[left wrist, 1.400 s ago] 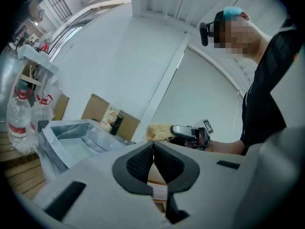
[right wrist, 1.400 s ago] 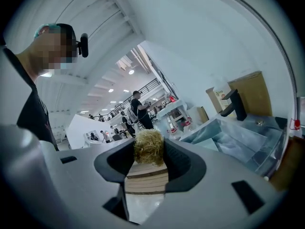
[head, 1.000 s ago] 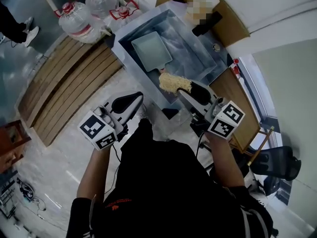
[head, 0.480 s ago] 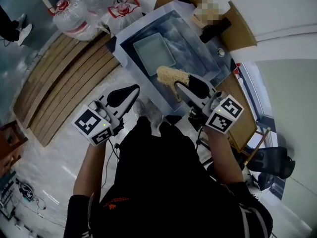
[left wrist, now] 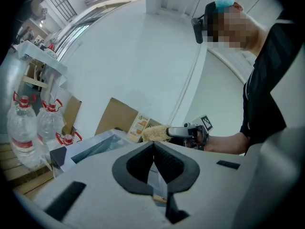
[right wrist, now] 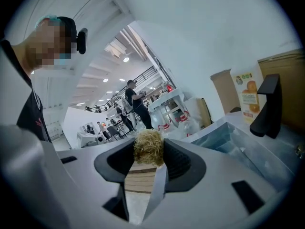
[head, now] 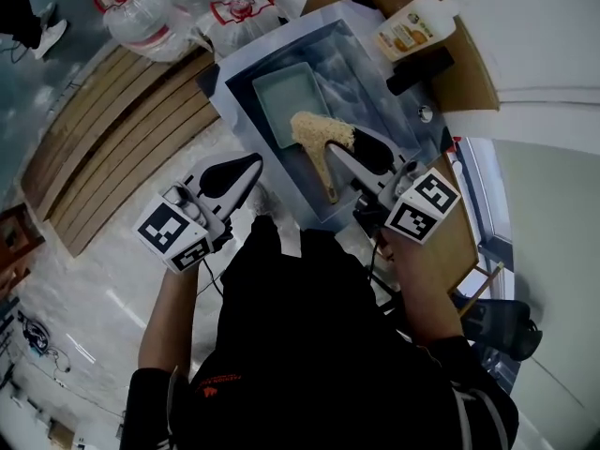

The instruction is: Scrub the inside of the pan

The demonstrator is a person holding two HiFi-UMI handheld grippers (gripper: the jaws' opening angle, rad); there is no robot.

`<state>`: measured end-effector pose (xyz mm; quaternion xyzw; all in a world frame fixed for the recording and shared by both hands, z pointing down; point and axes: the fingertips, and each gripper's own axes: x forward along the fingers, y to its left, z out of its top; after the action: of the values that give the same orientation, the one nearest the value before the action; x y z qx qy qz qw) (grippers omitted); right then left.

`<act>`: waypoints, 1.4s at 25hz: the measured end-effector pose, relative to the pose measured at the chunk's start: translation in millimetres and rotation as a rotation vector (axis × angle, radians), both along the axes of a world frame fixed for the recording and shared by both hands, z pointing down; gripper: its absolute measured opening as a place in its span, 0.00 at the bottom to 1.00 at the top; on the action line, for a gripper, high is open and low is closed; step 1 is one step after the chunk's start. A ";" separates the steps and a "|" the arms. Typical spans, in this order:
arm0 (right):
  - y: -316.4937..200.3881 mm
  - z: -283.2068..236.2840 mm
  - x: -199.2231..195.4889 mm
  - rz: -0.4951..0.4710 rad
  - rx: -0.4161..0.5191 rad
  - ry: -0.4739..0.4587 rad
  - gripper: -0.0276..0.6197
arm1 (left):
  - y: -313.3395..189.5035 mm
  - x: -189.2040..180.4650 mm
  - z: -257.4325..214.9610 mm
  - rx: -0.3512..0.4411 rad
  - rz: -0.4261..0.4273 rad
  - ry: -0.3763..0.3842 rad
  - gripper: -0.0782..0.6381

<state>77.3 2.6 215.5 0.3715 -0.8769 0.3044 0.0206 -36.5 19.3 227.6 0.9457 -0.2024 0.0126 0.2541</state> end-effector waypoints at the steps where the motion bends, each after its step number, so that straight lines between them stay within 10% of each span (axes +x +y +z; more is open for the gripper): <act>1: -5.0 2.5 1.6 -0.012 -0.002 0.001 0.32 | -3.6 2.4 1.8 -0.001 -0.013 -0.004 0.13; 35: -118.5 202.0 -24.6 -0.171 -0.143 0.249 0.32 | -74.1 -19.0 115.8 -0.147 -0.158 -0.015 0.13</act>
<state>52.8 -115.9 417.4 0.3280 -0.8720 0.3148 0.1814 -55.5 -54.7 343.4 0.9053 -0.2769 0.0141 0.3217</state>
